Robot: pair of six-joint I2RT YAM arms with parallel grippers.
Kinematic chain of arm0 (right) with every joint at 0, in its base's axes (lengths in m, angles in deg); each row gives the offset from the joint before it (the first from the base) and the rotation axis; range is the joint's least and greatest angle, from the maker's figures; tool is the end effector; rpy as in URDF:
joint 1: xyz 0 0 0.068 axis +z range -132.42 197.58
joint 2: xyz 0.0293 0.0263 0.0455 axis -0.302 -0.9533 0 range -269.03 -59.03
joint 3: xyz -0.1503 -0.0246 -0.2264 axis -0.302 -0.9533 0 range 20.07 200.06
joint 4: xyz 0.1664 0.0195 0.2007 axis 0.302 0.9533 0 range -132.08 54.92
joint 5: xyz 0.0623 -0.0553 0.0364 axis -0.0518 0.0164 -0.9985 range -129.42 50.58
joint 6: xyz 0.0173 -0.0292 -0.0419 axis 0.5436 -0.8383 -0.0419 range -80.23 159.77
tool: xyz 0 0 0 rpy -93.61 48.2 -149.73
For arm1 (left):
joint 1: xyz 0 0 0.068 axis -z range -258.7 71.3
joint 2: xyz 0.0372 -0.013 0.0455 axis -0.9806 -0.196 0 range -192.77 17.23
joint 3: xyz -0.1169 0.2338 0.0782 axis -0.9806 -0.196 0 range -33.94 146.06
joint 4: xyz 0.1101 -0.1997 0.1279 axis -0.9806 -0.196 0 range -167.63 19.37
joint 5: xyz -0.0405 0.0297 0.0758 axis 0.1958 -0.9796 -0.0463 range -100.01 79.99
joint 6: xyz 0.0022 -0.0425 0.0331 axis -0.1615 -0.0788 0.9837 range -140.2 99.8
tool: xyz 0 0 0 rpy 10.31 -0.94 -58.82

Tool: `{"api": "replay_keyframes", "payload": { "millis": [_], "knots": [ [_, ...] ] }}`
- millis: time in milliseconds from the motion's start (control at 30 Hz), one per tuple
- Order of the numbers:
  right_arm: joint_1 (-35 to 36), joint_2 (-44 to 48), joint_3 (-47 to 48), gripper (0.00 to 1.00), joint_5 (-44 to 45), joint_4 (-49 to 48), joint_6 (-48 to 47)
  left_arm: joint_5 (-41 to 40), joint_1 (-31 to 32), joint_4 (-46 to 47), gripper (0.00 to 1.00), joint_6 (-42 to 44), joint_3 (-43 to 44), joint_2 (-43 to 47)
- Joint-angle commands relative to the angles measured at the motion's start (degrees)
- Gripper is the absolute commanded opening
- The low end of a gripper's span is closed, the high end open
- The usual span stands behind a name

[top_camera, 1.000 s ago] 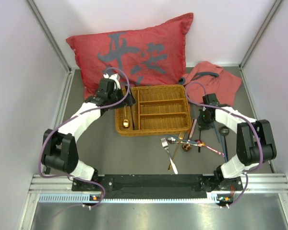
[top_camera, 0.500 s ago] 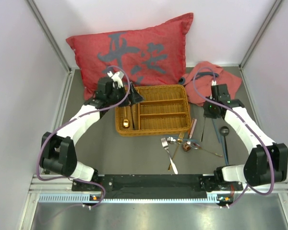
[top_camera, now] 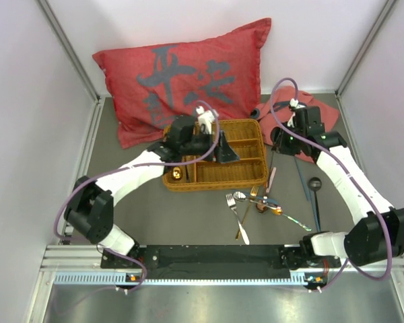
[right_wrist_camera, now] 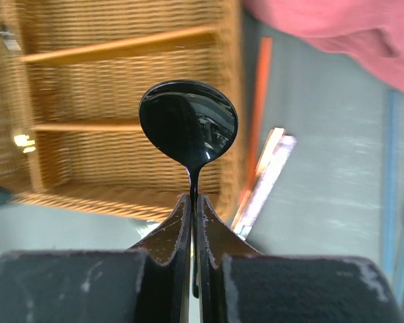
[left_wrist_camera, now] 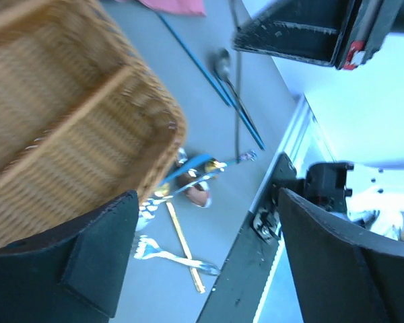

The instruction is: Sort the eating utensils into containers

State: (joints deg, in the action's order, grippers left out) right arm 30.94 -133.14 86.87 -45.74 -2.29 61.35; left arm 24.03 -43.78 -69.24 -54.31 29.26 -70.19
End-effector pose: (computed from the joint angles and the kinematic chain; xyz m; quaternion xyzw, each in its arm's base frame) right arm 0.2645 0.0669 0.3157 0.0465 0.9283 0.1586 0.3329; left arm 0.2769 -0.2175 0.2913 0.1675 0.7954 -0.5006 0.2977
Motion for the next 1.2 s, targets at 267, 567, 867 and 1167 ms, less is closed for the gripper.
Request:
{"api": "replay_keyframes", "payload": {
  "millis": [267, 567, 867, 1167],
  "knots": [
    [5.0, 4.06, 3.95, 0.0, -8.61, -4.72, 7.24, -0.38, 8.15, 8.63, 0.81, -2.8, 6.85, -8.91],
    [5.18, 4.58, 2.72, 0.0, -11.16, -6.04, 7.77, 0.06, 10.26, 11.0, 0.63, -4.48, 9.75, -13.65],
    [5.18, 4.5, 2.28, 0.05, -12.13, -6.74, 7.68, 1.29, 10.52, 13.03, 0.0, -5.36, 10.28, -14.89],
    [5.18, 5.46, 3.24, 0.71, -9.85, -5.08, 6.81, 0.24, 7.89, 11.09, 0.0, -4.13, 7.73, -13.22]
  ]
}}
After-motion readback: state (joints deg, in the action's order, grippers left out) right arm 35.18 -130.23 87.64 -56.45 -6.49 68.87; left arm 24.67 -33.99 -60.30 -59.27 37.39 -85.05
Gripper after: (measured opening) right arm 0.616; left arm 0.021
